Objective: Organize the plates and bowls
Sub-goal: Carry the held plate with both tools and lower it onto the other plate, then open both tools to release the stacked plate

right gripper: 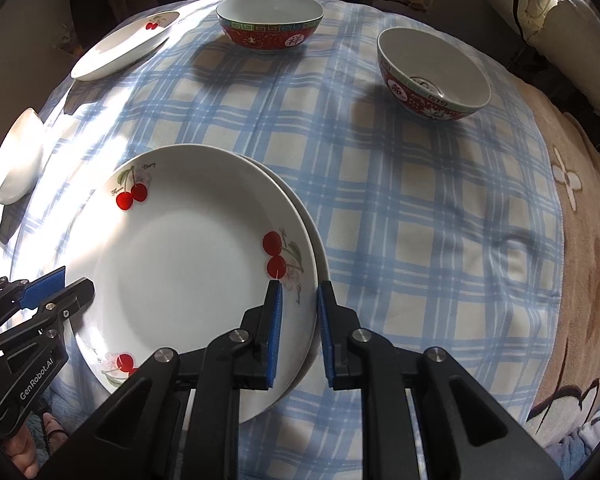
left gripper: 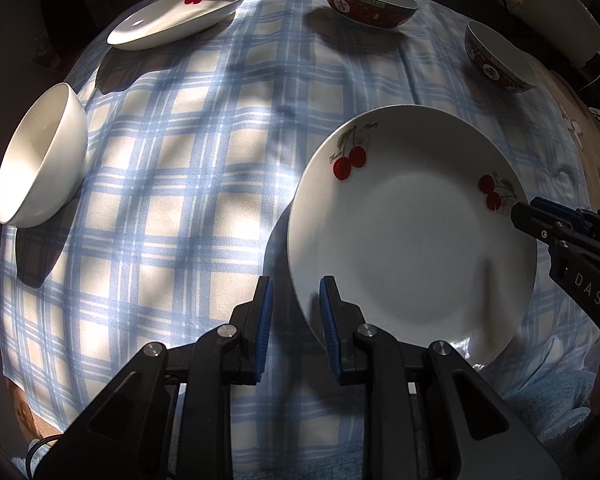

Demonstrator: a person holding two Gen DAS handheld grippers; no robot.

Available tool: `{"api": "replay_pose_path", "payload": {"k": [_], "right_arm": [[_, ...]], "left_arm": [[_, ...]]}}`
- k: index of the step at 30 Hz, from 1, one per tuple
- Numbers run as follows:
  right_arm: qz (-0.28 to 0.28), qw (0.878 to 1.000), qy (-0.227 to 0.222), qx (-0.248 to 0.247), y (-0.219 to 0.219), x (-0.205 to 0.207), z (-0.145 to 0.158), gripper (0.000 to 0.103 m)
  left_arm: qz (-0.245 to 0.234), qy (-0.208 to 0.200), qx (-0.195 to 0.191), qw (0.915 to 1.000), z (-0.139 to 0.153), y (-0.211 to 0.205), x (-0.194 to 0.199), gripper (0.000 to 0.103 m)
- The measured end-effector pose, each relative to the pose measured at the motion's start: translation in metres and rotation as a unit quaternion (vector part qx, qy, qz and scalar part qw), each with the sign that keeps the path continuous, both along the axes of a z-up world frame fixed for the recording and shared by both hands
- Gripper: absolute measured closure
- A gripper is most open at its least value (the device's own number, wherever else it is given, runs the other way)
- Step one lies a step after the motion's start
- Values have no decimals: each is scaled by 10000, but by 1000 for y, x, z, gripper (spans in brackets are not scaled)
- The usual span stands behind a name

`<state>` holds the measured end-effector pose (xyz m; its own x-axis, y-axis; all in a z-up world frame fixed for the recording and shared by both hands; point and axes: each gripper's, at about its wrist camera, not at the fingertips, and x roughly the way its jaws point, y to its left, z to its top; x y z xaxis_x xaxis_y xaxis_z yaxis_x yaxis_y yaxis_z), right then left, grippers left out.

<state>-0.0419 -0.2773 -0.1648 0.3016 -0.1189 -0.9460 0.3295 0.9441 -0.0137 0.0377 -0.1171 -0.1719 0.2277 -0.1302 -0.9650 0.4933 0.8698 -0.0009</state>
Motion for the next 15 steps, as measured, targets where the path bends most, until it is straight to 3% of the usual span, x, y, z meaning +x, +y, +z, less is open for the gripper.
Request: {"api": "replay_pose_path", "payload": {"k": [15], "right_arm": [[-313, 9981, -43, 535, -20, -5, -5, 77]], "left_arm": [[53, -182, 66, 9998, 13, 4, -4, 79]]}}
